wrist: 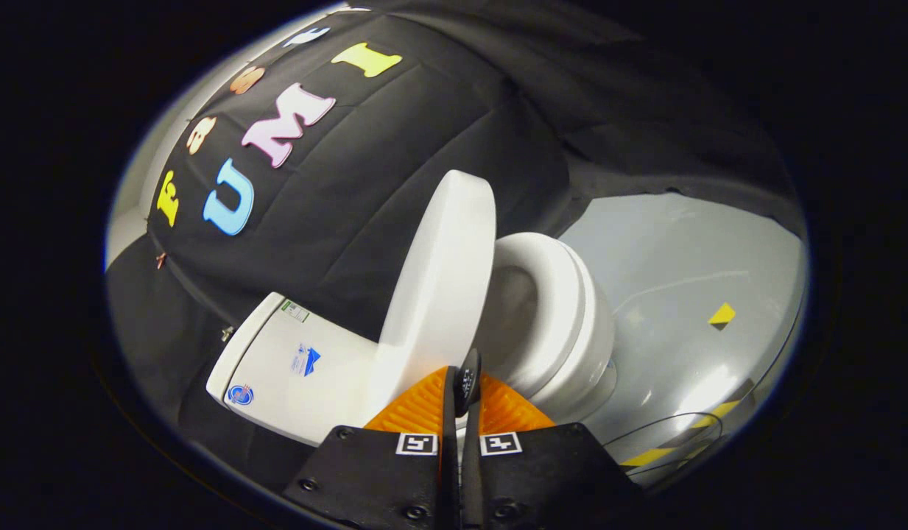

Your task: Open the toilet lid.

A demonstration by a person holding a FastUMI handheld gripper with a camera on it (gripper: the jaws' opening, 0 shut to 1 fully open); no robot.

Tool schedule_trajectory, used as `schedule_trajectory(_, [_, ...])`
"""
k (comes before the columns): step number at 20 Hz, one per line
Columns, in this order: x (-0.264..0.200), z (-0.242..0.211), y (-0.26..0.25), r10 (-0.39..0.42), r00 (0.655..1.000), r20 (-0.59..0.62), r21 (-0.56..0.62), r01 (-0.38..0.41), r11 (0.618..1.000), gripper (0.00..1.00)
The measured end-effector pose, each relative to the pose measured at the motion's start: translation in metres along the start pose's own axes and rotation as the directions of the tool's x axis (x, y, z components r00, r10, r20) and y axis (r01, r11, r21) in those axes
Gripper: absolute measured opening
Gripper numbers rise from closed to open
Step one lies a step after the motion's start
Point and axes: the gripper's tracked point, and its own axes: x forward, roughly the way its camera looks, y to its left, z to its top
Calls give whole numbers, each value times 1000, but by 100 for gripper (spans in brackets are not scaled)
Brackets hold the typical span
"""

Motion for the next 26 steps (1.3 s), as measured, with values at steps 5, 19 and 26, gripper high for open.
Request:
schedule_trajectory(5, [-14, 20, 57, -14, 999, 29, -239, 20, 971, 7])
schedule_trajectory(19, [-32, 16, 186, -59, 991, 118, -547, 114, 829, 7])
schedule_trajectory(26, [-25, -16, 272, 36, 993, 117, -652, 49, 757, 7])
